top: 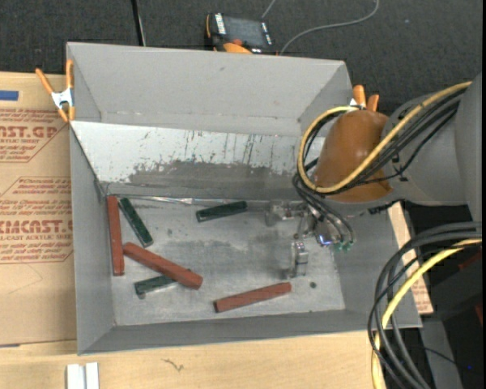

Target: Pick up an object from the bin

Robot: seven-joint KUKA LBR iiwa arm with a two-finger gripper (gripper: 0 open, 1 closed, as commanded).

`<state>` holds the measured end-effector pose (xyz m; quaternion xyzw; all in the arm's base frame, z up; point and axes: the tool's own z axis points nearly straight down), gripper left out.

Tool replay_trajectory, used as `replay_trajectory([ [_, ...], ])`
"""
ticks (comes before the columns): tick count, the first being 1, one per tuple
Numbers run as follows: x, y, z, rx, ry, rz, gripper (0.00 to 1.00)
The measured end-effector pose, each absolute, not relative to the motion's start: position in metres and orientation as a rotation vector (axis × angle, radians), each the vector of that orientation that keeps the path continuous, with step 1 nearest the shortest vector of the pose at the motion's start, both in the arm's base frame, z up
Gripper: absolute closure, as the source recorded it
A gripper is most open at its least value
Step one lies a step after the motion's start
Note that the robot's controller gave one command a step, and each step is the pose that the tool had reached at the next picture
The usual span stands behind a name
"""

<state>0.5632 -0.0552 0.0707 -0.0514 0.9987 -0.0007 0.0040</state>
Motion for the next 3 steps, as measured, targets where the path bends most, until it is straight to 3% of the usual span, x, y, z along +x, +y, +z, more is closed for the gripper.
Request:
replay_trajectory([
  [1,0.503,-0.031,0.130,-0.312,3.125,0.001,0.00],
  [2,0.500,-0.034,0.066,-0.387,3.123,0.002,0.00],
  [3,0.501,-0.034,0.070,-0.387,3.118,0.000,1.00],
])
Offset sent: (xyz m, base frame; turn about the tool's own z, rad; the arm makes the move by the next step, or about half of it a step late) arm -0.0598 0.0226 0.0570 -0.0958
